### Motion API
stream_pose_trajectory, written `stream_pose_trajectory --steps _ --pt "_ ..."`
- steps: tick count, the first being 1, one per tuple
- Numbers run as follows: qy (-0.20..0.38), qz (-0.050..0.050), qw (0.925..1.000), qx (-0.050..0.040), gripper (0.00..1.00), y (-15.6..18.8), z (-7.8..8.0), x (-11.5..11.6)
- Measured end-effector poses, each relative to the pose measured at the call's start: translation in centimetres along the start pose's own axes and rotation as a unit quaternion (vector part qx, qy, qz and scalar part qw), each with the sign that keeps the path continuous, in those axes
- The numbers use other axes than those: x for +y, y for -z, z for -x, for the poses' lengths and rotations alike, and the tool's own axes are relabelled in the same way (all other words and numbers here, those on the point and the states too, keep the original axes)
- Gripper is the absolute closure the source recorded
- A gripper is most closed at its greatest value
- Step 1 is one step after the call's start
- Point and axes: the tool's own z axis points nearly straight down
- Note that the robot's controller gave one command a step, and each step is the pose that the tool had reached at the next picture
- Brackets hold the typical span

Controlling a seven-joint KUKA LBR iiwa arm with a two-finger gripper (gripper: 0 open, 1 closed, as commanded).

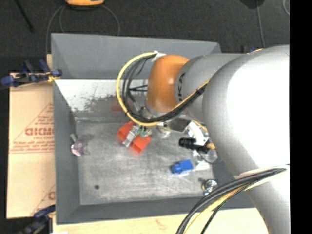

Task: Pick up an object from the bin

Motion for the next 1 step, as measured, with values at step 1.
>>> stream_pose_trajectory --steps 1 --pt "0.004 -0.001 1.0000 0.0023 1.00 7.83 0.31 0.26"
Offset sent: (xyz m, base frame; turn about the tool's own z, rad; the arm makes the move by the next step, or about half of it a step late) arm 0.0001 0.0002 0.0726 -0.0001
